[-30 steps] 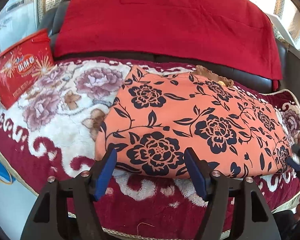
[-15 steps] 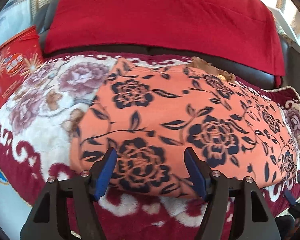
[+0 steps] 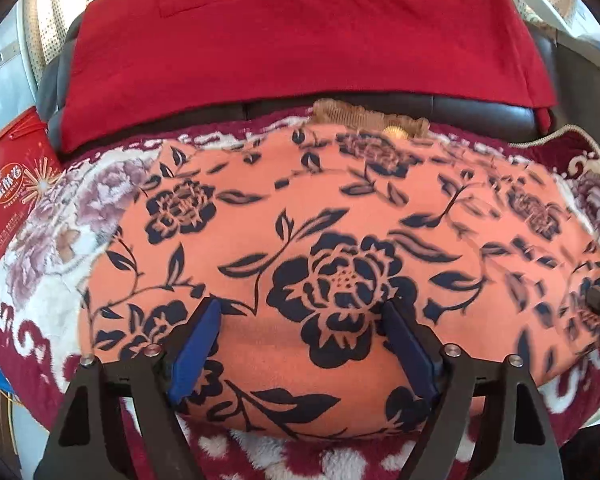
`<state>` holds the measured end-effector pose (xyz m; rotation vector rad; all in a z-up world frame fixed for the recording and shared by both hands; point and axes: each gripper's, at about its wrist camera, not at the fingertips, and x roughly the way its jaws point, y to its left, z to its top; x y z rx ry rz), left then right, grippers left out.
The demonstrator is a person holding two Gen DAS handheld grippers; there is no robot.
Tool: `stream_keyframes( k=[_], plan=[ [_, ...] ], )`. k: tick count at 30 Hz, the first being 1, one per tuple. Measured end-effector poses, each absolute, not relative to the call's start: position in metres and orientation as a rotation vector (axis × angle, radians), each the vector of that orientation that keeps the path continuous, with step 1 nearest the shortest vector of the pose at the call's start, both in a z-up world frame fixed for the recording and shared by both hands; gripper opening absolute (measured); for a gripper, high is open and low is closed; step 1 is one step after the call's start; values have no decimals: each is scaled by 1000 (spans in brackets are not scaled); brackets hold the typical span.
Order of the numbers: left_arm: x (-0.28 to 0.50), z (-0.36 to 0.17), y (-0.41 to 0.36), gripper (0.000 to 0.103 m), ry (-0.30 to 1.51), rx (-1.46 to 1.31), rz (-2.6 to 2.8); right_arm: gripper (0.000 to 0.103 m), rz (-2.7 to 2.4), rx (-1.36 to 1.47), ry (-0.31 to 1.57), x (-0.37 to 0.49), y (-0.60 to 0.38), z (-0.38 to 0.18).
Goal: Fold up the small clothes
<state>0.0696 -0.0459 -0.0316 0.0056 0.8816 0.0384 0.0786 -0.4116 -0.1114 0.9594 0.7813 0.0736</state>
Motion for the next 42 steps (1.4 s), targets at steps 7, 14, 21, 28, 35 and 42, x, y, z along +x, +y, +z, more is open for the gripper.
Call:
stream_keyframes(
  k=[7, 14, 21, 28, 35, 42],
  plan=[
    [77, -24, -48, 84, 859, 3, 56, 15, 3, 710, 709, 69, -399, -72],
    [82, -44, -52, 87, 884, 39, 38, 77, 82, 884, 783, 57, -446, -97],
    [80, -45, -52, 88, 874, 35, 43, 78, 276, 862, 799, 141, -486, -73],
    [81, -45, -52, 89, 880, 30, 44, 19, 389, 668, 1066, 261, -458, -95],
    [83, -46, -48, 90, 881, 25, 24, 23, 59, 510, 985, 257, -459, -82],
    [87, -47, -46, 91, 887, 15, 18, 75, 21, 510, 797, 184, -459, -38]
  ],
)
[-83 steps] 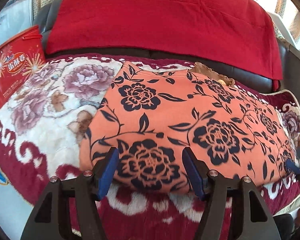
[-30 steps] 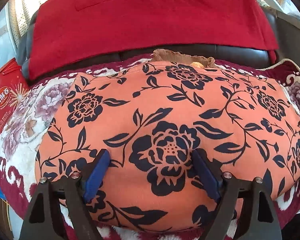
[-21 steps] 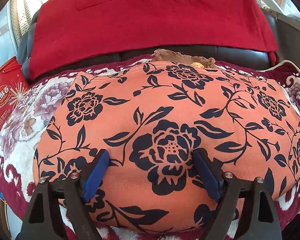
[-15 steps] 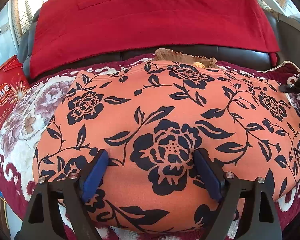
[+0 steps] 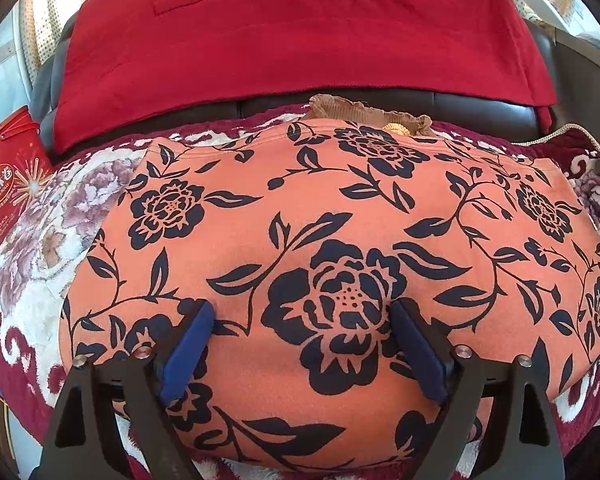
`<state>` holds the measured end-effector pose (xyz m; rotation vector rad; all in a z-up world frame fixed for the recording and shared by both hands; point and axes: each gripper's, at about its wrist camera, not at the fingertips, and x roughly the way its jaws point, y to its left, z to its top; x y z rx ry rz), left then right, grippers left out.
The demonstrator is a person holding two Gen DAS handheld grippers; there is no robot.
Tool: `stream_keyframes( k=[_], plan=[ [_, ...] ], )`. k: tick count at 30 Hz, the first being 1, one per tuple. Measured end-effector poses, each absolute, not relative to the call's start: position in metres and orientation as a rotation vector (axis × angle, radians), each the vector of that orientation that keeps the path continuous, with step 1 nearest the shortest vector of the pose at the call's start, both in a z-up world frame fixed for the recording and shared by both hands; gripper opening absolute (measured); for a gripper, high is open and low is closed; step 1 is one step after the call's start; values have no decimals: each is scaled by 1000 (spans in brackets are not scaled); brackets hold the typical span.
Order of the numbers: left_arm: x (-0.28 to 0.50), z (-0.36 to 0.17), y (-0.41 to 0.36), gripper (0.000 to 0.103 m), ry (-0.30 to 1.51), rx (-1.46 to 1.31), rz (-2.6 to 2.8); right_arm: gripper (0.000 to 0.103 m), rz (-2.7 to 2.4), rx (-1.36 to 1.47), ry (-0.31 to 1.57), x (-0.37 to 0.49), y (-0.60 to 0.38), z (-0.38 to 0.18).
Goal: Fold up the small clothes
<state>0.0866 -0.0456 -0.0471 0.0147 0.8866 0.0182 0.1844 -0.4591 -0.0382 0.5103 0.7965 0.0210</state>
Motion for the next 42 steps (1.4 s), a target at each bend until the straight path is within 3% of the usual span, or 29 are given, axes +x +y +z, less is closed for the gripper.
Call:
stream_keyframes(
  k=[5, 8, 9, 10, 12, 15, 19, 24, 29, 34, 36, 38, 40, 42],
  plan=[
    [87, -48, -46, 91, 886, 9, 23, 75, 311, 693, 808, 116, -414, -46],
    [88, -47, -46, 91, 894, 12, 25, 75, 328, 761, 871, 100, -403, -91],
    [88, -47, -46, 91, 896, 12, 24, 66, 266, 822, 885, 100, -412, -111],
    [88, -47, -47, 91, 901, 14, 21, 63, 257, 884, 864, 96, -419, -116],
    [90, -47, -46, 91, 913, 3, 17, 66, 234, 947, 799, 80, -430, -107],
    [91, -48, -47, 91, 914, -1, 26, 78, 215, 908, 749, 54, -424, -94],
    [89, -44, -42, 91, 920, -31, 7, 79, 201, 1004, 841, 37, -426, -126],
    [56, -23, 31, 90, 820, -262, 65, 80, 191, 1067, 802, 41, -445, -126],
    [17, -55, 128, 90, 878, -702, 95, 80, 216, 1047, 783, 53, -452, -131],
    [24, -80, 145, 88, 928, -875, 51, 81, 216, 1020, 754, 47, -441, -129],
    [32, -88, 150, 75, 958, -932, 110, 81, 220, 1018, 747, 46, -441, -129],
    [35, -92, 156, 22, 987, -944, 168, 81, 230, 1021, 739, 45, -439, -129],
    [34, -89, 163, 12, 965, -992, 153, 81, 243, 1017, 730, 42, -442, -130],
    [24, -67, 156, 10, 887, -897, 186, 81, 253, 1016, 723, 40, -445, -130]
  ],
)
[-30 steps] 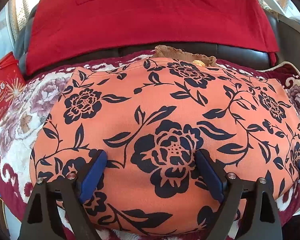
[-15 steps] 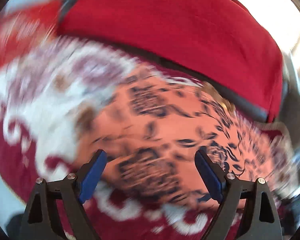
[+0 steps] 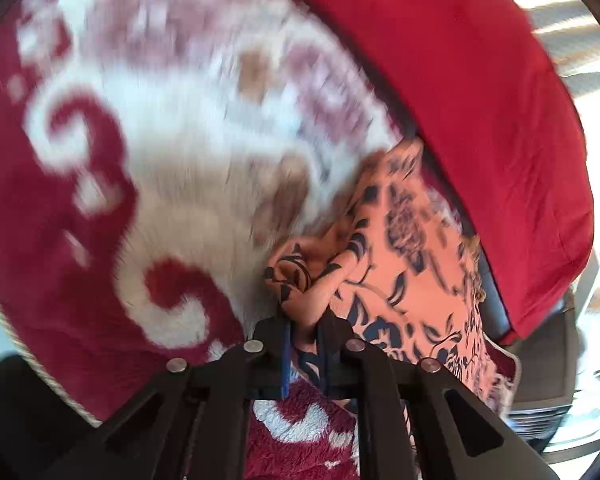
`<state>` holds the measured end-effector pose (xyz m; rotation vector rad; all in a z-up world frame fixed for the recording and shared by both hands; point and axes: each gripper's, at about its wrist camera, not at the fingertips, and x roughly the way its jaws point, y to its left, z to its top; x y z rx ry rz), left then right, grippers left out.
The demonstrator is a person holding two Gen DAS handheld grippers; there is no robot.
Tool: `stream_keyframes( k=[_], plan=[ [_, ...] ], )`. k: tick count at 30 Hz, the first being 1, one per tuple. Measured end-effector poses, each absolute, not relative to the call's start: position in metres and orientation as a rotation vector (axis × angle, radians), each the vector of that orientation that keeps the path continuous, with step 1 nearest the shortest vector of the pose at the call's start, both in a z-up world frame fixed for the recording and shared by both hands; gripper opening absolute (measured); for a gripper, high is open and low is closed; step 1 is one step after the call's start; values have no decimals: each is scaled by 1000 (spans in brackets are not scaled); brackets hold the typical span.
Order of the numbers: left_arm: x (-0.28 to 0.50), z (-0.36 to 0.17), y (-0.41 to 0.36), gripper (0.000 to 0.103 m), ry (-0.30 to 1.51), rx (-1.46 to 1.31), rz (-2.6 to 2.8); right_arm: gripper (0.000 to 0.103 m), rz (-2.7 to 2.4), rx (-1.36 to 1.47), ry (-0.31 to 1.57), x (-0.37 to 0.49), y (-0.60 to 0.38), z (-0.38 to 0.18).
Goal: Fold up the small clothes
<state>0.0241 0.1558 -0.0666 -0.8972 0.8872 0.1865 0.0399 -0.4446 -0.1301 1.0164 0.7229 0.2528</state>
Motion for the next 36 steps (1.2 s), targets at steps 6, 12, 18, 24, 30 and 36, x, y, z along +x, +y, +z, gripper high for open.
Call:
stream_keyframes(
  k=[6, 12, 18, 24, 30, 36],
  plan=[
    [34, -94, 136, 23, 1012, -762, 269, 81, 266, 1035, 708, 38, -449, -132],
    [14, -41, 124, 45, 858, -582, 332, 81, 245, 1124, 678, 34, -463, -131],
    [18, -4, 82, 69, 769, -355, 264, 80, 198, 1106, 697, 51, -465, -124],
    [38, -2, 15, 69, 781, -191, 117, 54, 141, 1037, 717, 65, -460, -116],
    [71, -44, -33, 70, 867, -10, 57, 73, 99, 1009, 714, 72, -456, -111],
    [54, -13, 12, 66, 800, -162, 15, 17, 56, 754, 776, 102, -434, -82]
  ],
)
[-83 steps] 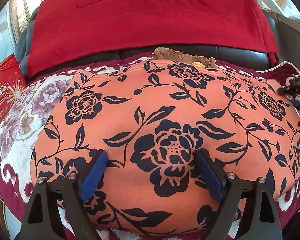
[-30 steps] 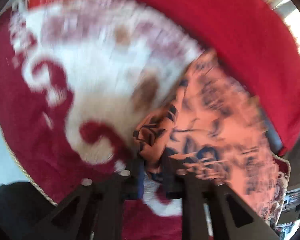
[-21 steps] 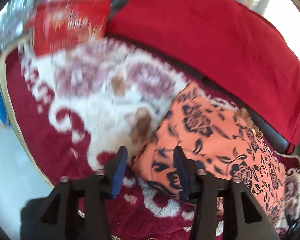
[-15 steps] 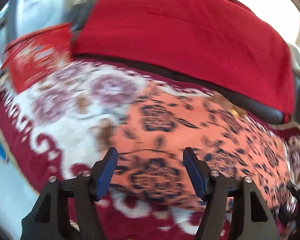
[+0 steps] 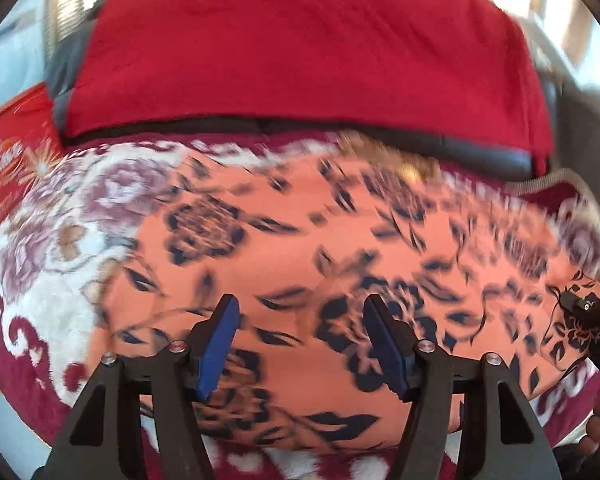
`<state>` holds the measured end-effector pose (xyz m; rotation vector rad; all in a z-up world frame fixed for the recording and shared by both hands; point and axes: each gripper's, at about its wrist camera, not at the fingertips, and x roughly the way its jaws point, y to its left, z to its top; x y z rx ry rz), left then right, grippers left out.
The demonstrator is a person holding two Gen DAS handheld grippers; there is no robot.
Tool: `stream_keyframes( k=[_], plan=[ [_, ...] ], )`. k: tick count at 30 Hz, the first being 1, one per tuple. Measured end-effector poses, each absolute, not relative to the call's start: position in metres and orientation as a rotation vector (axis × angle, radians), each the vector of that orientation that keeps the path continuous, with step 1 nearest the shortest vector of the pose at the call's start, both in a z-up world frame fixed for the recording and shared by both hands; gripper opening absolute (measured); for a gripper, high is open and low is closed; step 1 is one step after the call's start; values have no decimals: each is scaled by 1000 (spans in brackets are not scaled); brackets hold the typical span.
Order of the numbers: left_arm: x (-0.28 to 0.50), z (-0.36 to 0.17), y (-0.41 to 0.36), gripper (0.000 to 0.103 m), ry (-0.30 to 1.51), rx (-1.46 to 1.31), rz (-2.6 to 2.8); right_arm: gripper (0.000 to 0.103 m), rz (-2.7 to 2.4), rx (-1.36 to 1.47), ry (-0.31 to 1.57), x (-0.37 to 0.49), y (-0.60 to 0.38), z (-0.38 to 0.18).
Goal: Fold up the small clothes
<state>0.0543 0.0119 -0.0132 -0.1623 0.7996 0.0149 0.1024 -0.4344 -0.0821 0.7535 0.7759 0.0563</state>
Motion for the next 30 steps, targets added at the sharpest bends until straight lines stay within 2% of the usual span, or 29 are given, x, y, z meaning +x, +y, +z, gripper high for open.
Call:
stream_keyframes(
  k=[4, 9, 12, 16, 17, 25, 27, 30],
  plan=[
    [39, -5, 75, 66, 729, -255, 110, 16, 97, 453, 643, 107, -368, 1],
    [12, -21, 154, 66, 659, -408, 255, 16, 237, 126, 533, 108, -237, 59],
    [13, -48, 189, 64, 745, -517, 349, 16, 355, -29, 607, 119, -151, 42],
    [6, -52, 217, 64, 715, -613, 374, 16, 412, -177, 926, 162, -77, -49],
    [3, -52, 219, 64, 713, -626, 366, 16, 409, -162, 946, 167, -75, -57],
    [0, -52, 233, 64, 695, -697, 323, 16, 412, -45, 717, 149, -76, 35],
    [1, -53, 234, 64, 696, -709, 315, 16, 441, -59, 709, 138, -61, 30],
    [1, -53, 236, 64, 696, -716, 313, 18, 438, -196, 821, 141, -24, -25]
  ],
)
